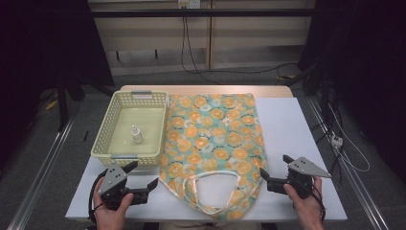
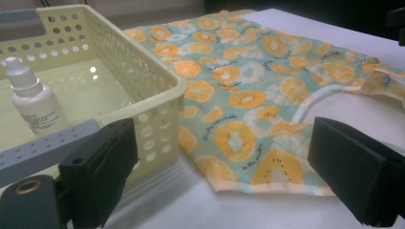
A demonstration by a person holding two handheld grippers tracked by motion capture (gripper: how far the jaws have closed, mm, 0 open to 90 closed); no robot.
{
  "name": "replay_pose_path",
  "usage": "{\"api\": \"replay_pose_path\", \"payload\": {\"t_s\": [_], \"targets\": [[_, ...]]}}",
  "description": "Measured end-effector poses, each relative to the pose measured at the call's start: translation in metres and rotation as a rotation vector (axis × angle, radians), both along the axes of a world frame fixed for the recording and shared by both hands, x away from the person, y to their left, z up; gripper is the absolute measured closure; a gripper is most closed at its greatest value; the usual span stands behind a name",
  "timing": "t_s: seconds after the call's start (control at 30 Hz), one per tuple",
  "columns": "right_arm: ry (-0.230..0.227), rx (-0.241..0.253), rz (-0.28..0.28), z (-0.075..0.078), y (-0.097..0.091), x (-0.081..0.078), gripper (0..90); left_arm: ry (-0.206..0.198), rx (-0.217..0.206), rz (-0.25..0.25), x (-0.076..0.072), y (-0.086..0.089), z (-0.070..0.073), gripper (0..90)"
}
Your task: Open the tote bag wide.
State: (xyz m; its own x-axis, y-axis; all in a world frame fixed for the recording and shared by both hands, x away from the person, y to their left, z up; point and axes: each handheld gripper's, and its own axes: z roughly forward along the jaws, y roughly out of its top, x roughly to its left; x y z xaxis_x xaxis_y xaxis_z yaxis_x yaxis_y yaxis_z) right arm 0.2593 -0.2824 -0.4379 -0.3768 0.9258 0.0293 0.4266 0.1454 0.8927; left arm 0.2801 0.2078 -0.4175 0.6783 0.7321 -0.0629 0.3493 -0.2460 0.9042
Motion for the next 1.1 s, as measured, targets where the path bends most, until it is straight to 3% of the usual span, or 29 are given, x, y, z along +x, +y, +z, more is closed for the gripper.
{"api": "replay_pose_path", "payload": {"t_s": [0.3, 0.57, 0.77, 0.9, 0.97, 1.1], "targets": [[0.023, 0.007, 0.035, -0.001, 0.003, 0.002, 5.6, 0.008, 0.002, 0.011, 0.003, 0.001, 0.000, 9.4], [0.030, -0.045, 0.068, 0.000, 0.014, 0.001, 5.3, 0.012, 0.014, 0.001, 0.002, 0.001, 0.000, 8.8], [0.040, -0.043, 0.145, 0.009, 0.029, 0.002, 9.7, 0.013, 0.011, -0.002, 0.002, 0.002, 0.000, 8.8], [0.068, -0.058, 0.210, 0.015, 0.048, 0.000, 11.7, 0.014, 0.011, -0.006, 0.001, 0.003, 0.000, 8.8], [0.095, -0.100, 0.280, 0.021, 0.067, -0.002, 13.9, 0.006, 0.020, -0.006, 0.000, 0.003, 0.000, 8.8], [0.081, -0.118, 0.352, 0.030, 0.089, -0.007, 13.1, 0.007, 0.023, -0.010, -0.001, 0.001, 0.001, 8.9]]}}
